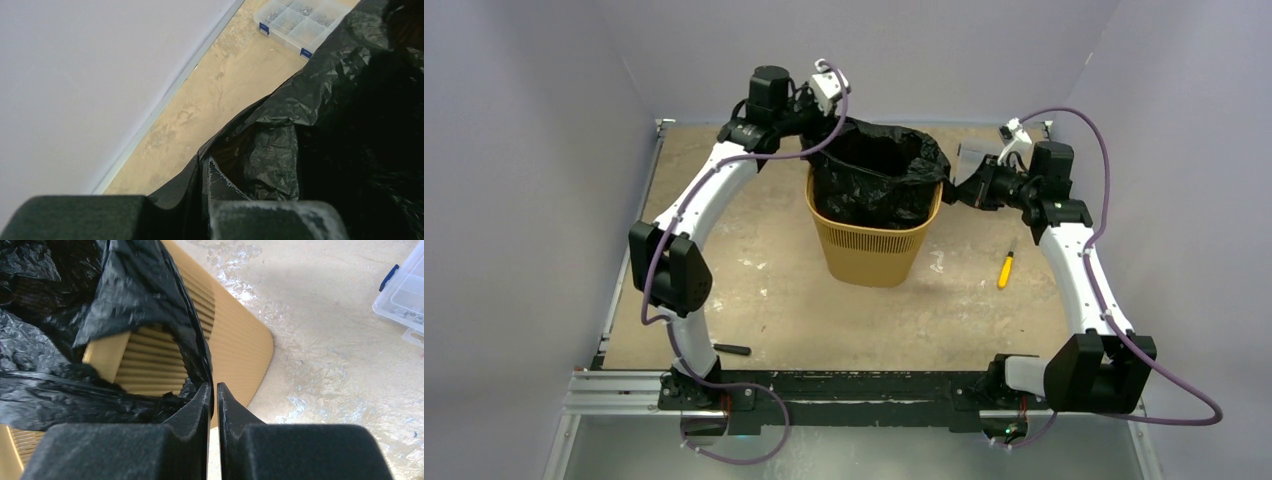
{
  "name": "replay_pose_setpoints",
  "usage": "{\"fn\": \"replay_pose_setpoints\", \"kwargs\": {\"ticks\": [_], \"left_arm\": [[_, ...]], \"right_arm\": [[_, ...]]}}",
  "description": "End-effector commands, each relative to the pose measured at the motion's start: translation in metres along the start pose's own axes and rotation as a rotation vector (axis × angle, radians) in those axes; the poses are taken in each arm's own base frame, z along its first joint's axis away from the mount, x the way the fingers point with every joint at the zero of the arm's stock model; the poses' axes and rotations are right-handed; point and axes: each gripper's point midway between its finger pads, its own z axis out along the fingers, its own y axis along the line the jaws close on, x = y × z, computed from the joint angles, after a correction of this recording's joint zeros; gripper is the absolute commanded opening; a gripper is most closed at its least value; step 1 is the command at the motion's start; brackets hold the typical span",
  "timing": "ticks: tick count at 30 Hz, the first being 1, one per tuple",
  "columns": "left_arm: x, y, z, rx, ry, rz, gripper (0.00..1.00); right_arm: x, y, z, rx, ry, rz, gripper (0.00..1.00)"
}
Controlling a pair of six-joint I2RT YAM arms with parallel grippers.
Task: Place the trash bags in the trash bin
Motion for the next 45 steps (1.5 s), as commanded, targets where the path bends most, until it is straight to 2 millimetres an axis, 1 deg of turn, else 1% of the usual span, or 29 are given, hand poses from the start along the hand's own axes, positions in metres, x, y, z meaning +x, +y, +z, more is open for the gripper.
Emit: {"fn": "replay_pose_setpoints", "kwargs": {"ticks": [1,4,7,9,12,16,21,22,25,28,29,31,33,36,37,38,39,41,43,45], "left_arm": [[-0.009,0.021,-0.037,-0.024,-0.038,-0.165,0.0],[-0.021,0.024,-0.046,0.022,-0.094,-0.225,0.02],[-0.021,0.029,-0.048,0.044,-0.09,-0.274,0.0],[-0.014,0.029,-0.048,0.068,-0.067,-0.315,0.0],[-0.004,0.02,-0.047,0.132,-0.04,-0.376,0.0],[0.011,0.009,-0.047,0.157,-0.026,-0.471,0.0],[0.036,0.006,-0.051,0.112,0.014,-0.603,0.0],[0.044,0.003,-0.052,0.107,0.025,-0.627,0.0],[0.056,0.0,-0.054,0.084,0.034,-0.686,0.01],[0.056,-0.009,-0.055,0.12,0.014,-0.723,0.04],[0.055,-0.013,-0.056,0.141,0.012,-0.73,0.05],[0.053,-0.015,-0.057,0.15,0.005,-0.733,0.05],[0.049,-0.015,-0.059,0.149,-0.009,-0.726,0.1],[0.045,-0.008,-0.064,0.104,-0.011,-0.717,0.13],[0.045,-0.007,-0.066,0.086,-0.002,-0.718,0.17],[0.045,-0.001,-0.07,0.049,0.008,-0.719,0.25],[0.048,0.003,-0.073,0.011,0.017,-0.724,0.29],[0.05,0.014,-0.081,-0.076,0.021,-0.724,0.38],[0.048,0.024,-0.092,-0.152,0.013,-0.726,0.43],[0.047,0.036,-0.104,-0.242,0.004,-0.733,0.48]], "right_arm": [[-0.004,0.01,0.0,-0.041,-0.015,-0.037,0.11],[-0.008,0.014,0.0,-0.053,-0.025,-0.04,0.12],[-0.011,0.018,-0.001,-0.068,-0.033,-0.046,0.12],[-0.013,0.02,-0.001,-0.075,-0.034,-0.05,0.13],[-0.013,0.02,-0.001,-0.075,-0.036,-0.053,0.13],[-0.015,0.022,0.0,-0.087,-0.041,-0.055,0.12],[-0.016,0.024,0.002,-0.106,-0.044,-0.052,0.1],[-0.015,0.024,0.002,-0.108,-0.044,-0.05,0.09],[-0.013,0.023,0.004,-0.11,-0.041,-0.046,0.08],[-0.01,0.023,0.006,-0.118,-0.033,-0.045,0.08],[-0.01,0.022,0.006,-0.117,-0.031,-0.045,0.08],[-0.01,0.022,0.006,-0.116,-0.032,-0.048,0.08],[-0.011,0.023,0.006,-0.118,-0.033,-0.047,0.08],[-0.015,0.022,0.003,-0.094,-0.048,-0.047,0.11],[-0.019,0.022,0.0,-0.077,-0.066,-0.047,0.14],[-0.022,0.024,-0.003,-0.068,-0.082,-0.041,0.17],[-0.024,0.025,-0.007,-0.056,-0.103,-0.022,0.21],[-0.037,0.023,-0.018,0.009,-0.184,0.004,0.27],[-0.049,0.024,-0.029,0.053,-0.252,0.029,0.33],[-0.056,0.024,-0.04,0.094,-0.304,0.063,0.38]]}}
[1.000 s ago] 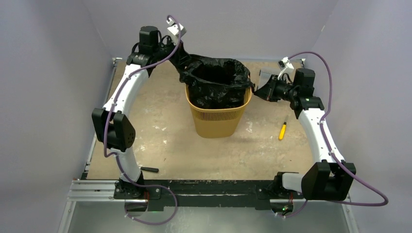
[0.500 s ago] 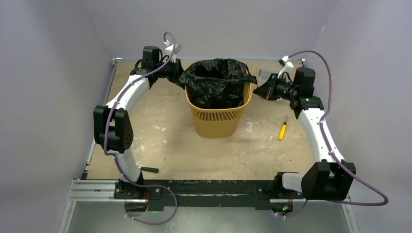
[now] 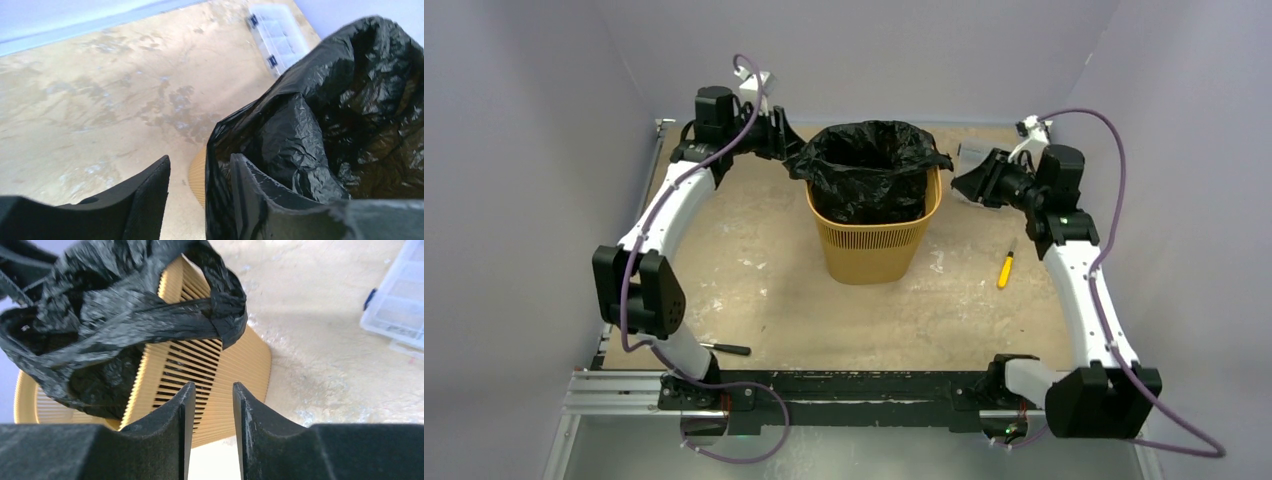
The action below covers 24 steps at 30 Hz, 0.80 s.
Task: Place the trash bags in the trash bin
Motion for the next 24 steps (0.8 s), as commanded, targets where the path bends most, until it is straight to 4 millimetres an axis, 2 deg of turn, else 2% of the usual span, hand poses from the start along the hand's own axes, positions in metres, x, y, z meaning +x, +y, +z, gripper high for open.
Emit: {"fn": "replay_pose_setpoints", "kwargs": {"ticks": [1,4,8,10,12,16,18,21,24], "left_arm": [[-0.035,0.018,-0.038,-0.205,-0.133,-0.002,0.5],[-0.042,0.028,-0.056,-0.307,-0.169,-0.016,0.58],[-0.051,0.032,-0.083,-0.414,-0.23,-0.052,0.62],[-0.057,0.022,-0.095,-0.411,-0.266,-0.066,0.65],[-0.06,0.006,-0.101,-0.358,-0.294,-0.078,0.66],[-0.061,-0.032,-0.104,-0.179,-0.309,-0.062,0.67],[-0.057,-0.042,-0.105,-0.131,-0.293,-0.05,0.67],[-0.049,-0.053,-0.101,-0.058,-0.255,-0.006,0.67],[-0.039,-0.058,-0.101,-0.017,-0.227,0.102,0.67]], "right_arm": [[-0.041,0.009,-0.028,0.093,-0.212,0.043,0.39],[-0.047,0.022,-0.043,0.073,-0.265,0.078,0.43],[-0.053,0.066,-0.057,-0.12,-0.291,0.074,0.51],[-0.057,0.082,-0.059,-0.196,-0.275,0.058,0.52],[-0.052,0.093,-0.056,-0.27,-0.216,0.073,0.53],[-0.055,0.093,-0.048,-0.246,-0.181,0.086,0.54],[-0.056,0.084,-0.04,-0.208,-0.168,0.112,0.54],[-0.053,0.088,-0.029,-0.233,-0.139,0.124,0.55],[-0.058,0.086,-0.024,-0.208,-0.153,0.126,0.57]]}}
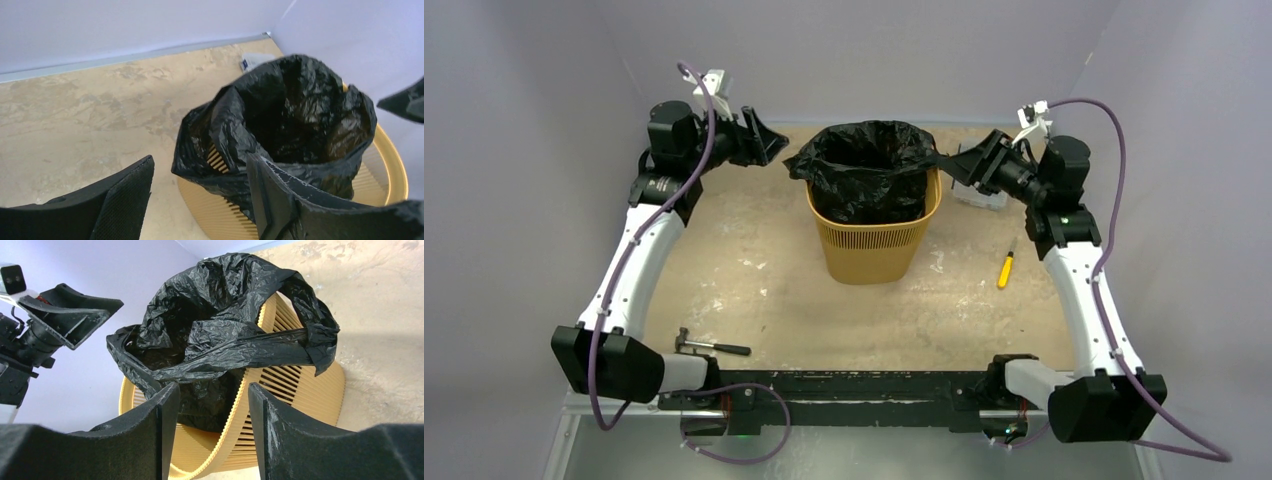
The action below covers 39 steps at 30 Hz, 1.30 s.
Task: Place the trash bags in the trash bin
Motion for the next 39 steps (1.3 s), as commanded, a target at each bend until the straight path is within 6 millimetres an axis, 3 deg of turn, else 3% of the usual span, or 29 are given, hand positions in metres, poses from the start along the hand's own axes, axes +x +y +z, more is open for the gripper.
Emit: {"fn": "replay_pose_setpoints", "kwargs": {"ticks": [1,5,11,16,20,25,35,39], "left_arm": [[0.011,-0.02,-0.007,0.149,0.015,0.163,0.67],[0.025,-0.028,-0.011,0.208,0.003,0.391,0.68],[0.014,-0.039,-0.012,0.277,-0.073,0.585,0.68],[0.011,-0.052,-0.02,0.355,-0.076,0.721,0.68],[0.013,-0.063,-0.027,0.457,-0.043,0.843,0.65],[0.007,-0.082,-0.025,0.59,-0.049,0.844,0.63],[0.03,-0.082,-0.024,0.726,0.101,0.815,0.57],[0.034,-0.083,-0.023,0.759,0.141,0.769,0.47]], "right_arm": [[-0.017,0.017,0.003,-0.013,-0.035,-0.02,0.57],[-0.017,0.01,0.011,-0.004,-0.031,0.006,0.58],[-0.018,0.013,0.011,-0.02,-0.034,0.009,0.58],[-0.025,0.013,-0.001,0.009,-0.086,-0.123,0.58],[-0.045,0.006,-0.01,0.064,-0.19,-0.373,0.58],[-0.049,0.0,-0.006,0.017,-0.227,-0.729,0.57],[-0.023,-0.026,0.002,-0.055,-0.049,-1.271,0.52],[-0.007,-0.034,0.001,-0.107,0.026,-1.401,0.5]]}}
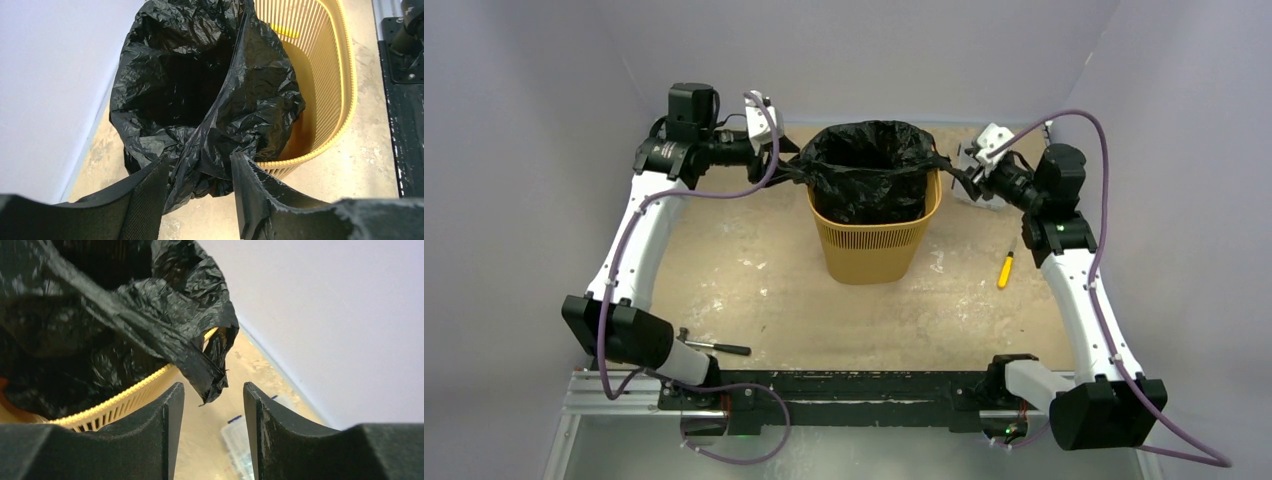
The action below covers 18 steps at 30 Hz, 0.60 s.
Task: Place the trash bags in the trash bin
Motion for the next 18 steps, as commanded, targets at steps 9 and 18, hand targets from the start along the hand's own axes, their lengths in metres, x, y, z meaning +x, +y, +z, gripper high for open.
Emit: {"fn": "replay_pose_setpoints", "kwargs": {"ticks": [9,18], "left_arm": [[-0.002,-0.018,0.006,0.165,0.024,-0.057,0.41],[0.001,-0.034,0.014,0.228,0.075,-0.032,0.12]], "right_arm": [[0.015,0.01,-0.002,-0.138,0.035,-0.378,0.47],[0.016,0.009,0.012,-0.193,-0.001,-0.459,0.44]]}}
